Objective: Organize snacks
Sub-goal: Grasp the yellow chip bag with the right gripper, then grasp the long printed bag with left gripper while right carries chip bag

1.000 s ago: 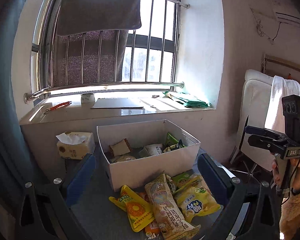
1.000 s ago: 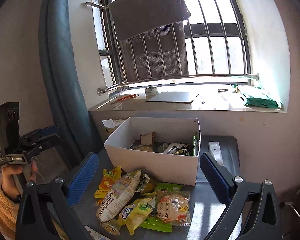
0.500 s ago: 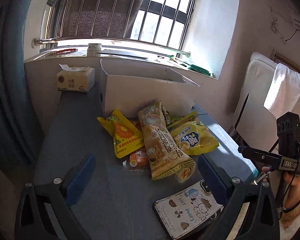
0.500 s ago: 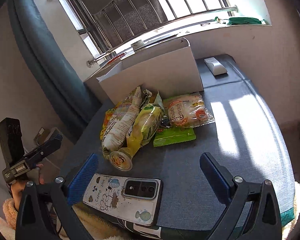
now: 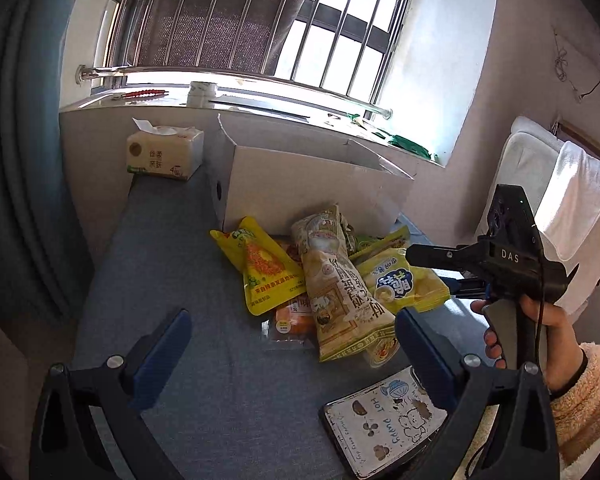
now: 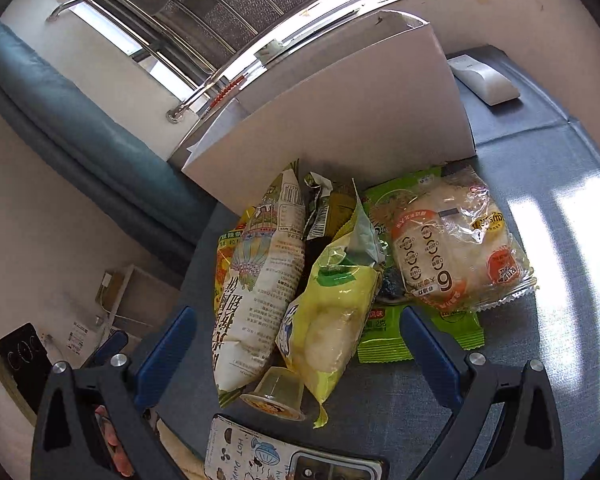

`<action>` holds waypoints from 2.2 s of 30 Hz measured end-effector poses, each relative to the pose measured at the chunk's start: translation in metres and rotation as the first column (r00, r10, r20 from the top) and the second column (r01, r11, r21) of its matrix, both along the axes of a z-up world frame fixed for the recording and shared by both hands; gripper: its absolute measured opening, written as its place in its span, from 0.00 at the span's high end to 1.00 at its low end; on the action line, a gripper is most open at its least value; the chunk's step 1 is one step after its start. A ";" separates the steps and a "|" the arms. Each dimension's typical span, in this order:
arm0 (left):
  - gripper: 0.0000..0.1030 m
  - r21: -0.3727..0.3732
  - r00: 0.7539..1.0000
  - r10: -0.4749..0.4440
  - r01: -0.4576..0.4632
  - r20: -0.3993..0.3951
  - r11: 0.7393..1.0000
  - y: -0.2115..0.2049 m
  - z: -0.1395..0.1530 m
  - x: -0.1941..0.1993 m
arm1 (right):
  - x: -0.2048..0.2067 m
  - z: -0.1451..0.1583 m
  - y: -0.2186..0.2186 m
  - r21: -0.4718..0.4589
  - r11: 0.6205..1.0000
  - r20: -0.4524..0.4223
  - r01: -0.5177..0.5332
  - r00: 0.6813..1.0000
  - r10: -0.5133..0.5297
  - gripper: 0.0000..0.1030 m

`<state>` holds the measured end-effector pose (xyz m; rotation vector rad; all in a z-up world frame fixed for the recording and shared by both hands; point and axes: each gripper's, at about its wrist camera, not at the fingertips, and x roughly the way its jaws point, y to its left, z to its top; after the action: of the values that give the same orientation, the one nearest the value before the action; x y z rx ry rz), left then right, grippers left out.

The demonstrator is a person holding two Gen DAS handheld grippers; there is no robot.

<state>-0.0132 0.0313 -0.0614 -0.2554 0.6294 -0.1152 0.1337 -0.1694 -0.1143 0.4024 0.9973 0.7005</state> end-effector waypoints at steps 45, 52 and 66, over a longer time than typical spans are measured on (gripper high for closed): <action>0.65 0.076 0.991 -0.090 0.082 0.102 0.994 -0.032 0.099 0.135 | -0.007 0.090 -0.074 0.017 0.995 0.303 0.100 0.947 -0.101 0.70; 0.65 0.008 0.994 -0.043 0.043 0.102 0.999 0.005 0.124 0.229 | 0.090 0.144 -0.029 -0.010 0.996 0.351 0.084 0.933 -0.075 0.70; 0.10 0.033 0.989 -0.004 0.009 -0.148 0.999 0.033 0.063 0.319 | 0.200 0.112 0.045 -0.176 0.982 0.205 0.065 0.978 -0.028 0.19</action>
<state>0.3062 0.0644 0.0015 -0.2310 0.7793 -0.0920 0.3339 -0.1244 -0.0022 0.1900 0.8480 0.5894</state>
